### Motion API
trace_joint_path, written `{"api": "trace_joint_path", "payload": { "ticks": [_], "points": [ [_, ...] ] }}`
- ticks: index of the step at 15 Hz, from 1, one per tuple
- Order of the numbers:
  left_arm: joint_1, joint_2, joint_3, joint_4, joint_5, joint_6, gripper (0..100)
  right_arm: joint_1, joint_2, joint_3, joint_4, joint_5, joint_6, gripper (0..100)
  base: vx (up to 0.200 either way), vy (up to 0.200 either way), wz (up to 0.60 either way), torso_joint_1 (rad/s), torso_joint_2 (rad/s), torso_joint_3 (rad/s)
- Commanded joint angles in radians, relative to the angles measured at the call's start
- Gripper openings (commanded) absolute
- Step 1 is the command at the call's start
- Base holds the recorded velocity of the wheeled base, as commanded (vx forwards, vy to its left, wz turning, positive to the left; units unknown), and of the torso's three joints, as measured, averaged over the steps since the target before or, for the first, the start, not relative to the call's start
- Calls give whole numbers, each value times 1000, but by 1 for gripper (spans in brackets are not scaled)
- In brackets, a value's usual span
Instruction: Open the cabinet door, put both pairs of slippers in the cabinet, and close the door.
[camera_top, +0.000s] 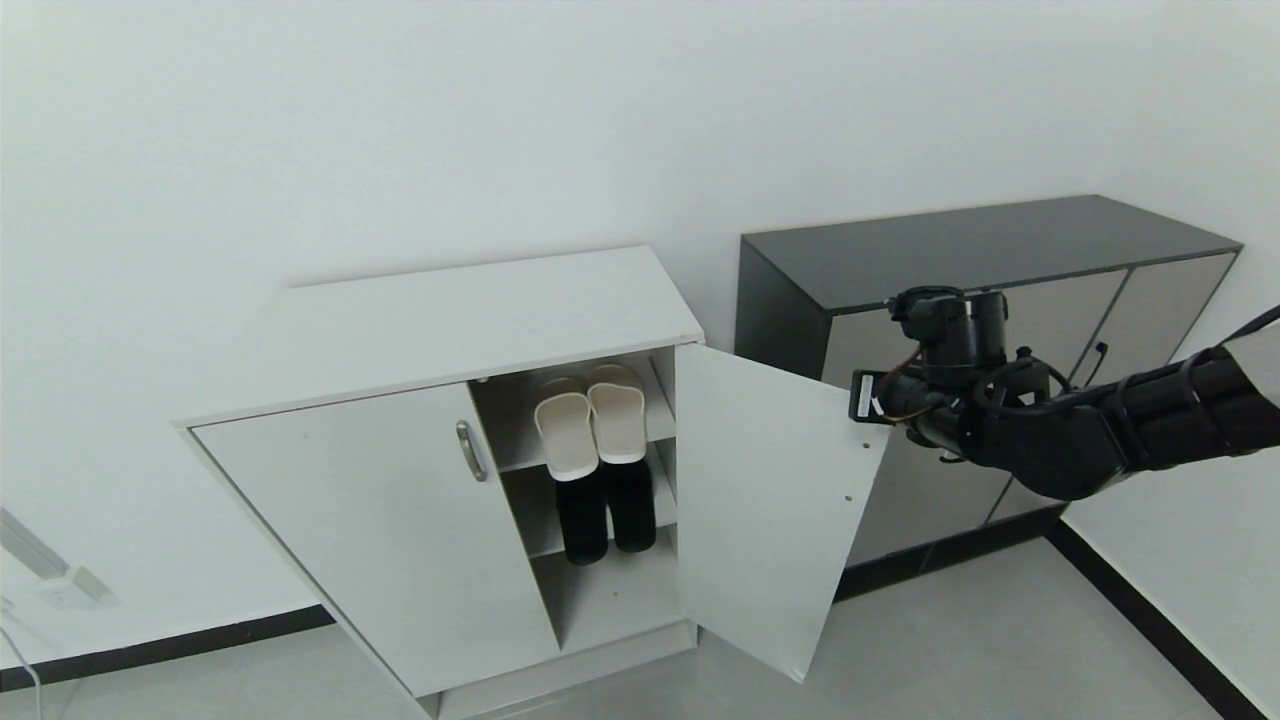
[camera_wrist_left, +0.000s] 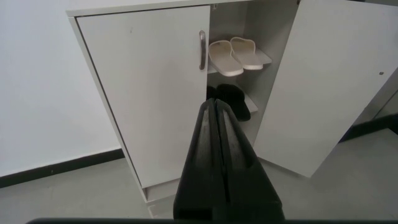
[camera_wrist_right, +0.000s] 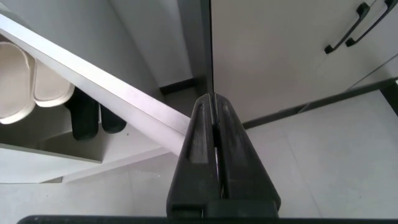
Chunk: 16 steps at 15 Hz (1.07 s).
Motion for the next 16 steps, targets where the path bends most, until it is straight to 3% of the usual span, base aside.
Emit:
{"api": "trace_joint_path", "payload": {
  "ticks": [1, 6, 11, 14, 16],
  "points": [
    [0, 1, 0, 0, 0, 1, 0, 3, -4, 4, 3, -2, -1, 0, 0, 0, 0, 0, 0, 0],
    [0, 1, 0, 0, 0, 0, 0, 65, -41, 56, 6, -7, -2, 0, 0, 0, 0, 0, 0, 0],
    [0, 1, 0, 0, 0, 0, 0, 207, -66, 126, -4, -13, -1, 0, 0, 0, 0, 0, 0, 0],
    [0, 1, 0, 0, 0, 0, 0, 246, -90, 152, -10, -18, 4, 0, 0, 0, 0, 0, 0, 0],
    [0, 1, 0, 0, 0, 0, 0, 264, -107, 218, -116, 7, -7, 0, 0, 0, 0, 0, 0, 0]
  ]
}}
